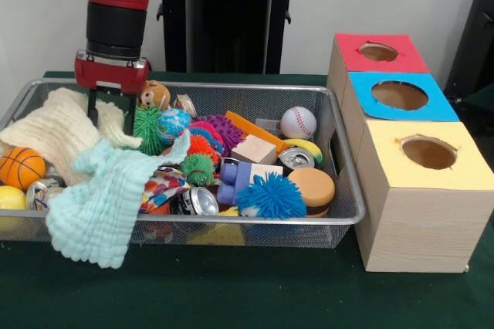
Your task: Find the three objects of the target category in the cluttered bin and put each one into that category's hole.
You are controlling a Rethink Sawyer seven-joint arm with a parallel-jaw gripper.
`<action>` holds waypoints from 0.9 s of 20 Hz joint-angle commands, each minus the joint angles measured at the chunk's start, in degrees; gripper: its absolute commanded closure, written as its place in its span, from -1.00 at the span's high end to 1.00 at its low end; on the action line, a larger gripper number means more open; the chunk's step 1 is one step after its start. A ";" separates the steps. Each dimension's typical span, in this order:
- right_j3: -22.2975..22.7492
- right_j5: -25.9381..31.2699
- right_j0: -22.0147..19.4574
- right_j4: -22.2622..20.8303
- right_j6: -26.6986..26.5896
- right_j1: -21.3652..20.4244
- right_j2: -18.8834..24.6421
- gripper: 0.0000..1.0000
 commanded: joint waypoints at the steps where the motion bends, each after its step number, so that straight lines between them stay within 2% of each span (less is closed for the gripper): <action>1: -6.76 0.89 -0.47 -4.78 -1.23 3.24 -0.41 1.00; 6: -8.61 -1.62 -0.10 -6.25 -0.61 5.64 -2.65 1.00; 11: -9.29 -3.78 -0.77 -8.24 -1.21 6.33 -3.21 1.00; 12: -7.96 -5.16 -3.78 -9.88 -1.22 5.58 0.35 -1.00; 15: -7.02 -5.25 -5.48 -10.27 -0.75 5.02 2.45 -1.00; 17: -7.31 -5.83 -3.34 -9.17 0.17 5.12 0.33 -1.00; 18: -7.57 -5.93 -1.02 -7.76 1.02 5.18 -2.25 -1.00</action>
